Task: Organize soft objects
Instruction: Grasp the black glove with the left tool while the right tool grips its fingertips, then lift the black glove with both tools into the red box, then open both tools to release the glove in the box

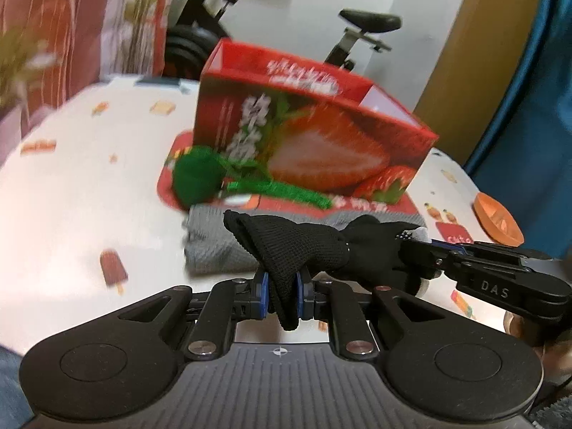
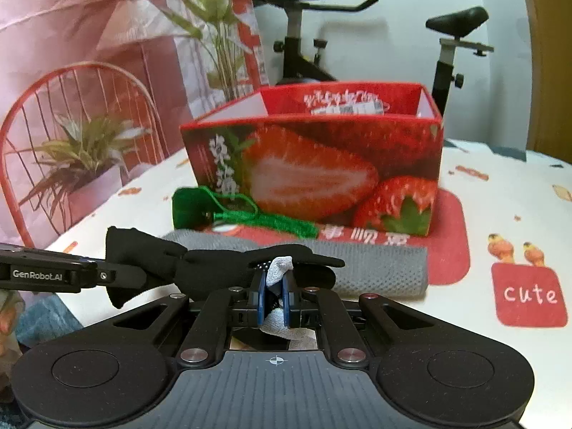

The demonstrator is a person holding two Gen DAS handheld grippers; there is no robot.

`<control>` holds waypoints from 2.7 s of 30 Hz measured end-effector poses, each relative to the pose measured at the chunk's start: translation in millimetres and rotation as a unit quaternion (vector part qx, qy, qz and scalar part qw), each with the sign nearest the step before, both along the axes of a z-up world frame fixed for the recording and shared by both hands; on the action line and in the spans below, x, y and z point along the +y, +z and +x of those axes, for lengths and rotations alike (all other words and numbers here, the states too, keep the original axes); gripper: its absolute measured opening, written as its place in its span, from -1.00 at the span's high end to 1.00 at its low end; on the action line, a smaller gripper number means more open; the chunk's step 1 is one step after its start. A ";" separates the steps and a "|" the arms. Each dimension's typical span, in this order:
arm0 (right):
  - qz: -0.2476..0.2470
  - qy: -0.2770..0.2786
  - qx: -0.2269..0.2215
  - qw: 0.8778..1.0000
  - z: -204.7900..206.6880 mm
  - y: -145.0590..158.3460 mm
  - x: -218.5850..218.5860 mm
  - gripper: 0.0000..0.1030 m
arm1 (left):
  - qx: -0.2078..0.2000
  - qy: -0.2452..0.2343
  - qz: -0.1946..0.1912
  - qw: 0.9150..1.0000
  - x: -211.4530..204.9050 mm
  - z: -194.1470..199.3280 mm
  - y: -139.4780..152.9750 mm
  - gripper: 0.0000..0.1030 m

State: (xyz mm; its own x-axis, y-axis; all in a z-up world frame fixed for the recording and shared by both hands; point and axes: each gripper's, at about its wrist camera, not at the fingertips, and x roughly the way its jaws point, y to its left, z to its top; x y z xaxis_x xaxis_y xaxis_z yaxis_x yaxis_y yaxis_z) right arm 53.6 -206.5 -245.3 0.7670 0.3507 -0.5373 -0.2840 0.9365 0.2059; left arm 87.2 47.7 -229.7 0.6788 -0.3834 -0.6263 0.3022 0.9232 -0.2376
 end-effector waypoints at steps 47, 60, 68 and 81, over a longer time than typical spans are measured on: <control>0.003 -0.036 -0.001 0.999 280.7 105.2 -21.4 0.84 | -0.038 0.009 0.001 0.999 -48.9 249.4 90.8 0.70; 0.014 -0.092 0.104 0.990 342.6 74.9 -24.9 0.72 | 0.007 0.001 0.004 1.000 -50.1 293.2 67.6 0.60; -0.012 -0.104 0.073 0.992 324.3 88.6 -30.9 0.54 | -0.018 0.011 0.024 0.999 -50.5 285.2 77.7 0.28; 0.000 -0.077 -0.011 0.997 233.5 120.1 -33.4 -0.02 | -0.087 0.010 0.045 0.995 -31.8 204.6 114.4 -0.11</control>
State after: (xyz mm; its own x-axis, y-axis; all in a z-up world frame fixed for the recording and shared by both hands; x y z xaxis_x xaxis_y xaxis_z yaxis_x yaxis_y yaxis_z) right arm 287.1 -239.9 -125.3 0.8236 0.2275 -0.5195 -0.1410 0.9694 0.2009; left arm 291.8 15.9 -115.3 0.7870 -0.3166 -0.5296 0.3127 0.9446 -0.0999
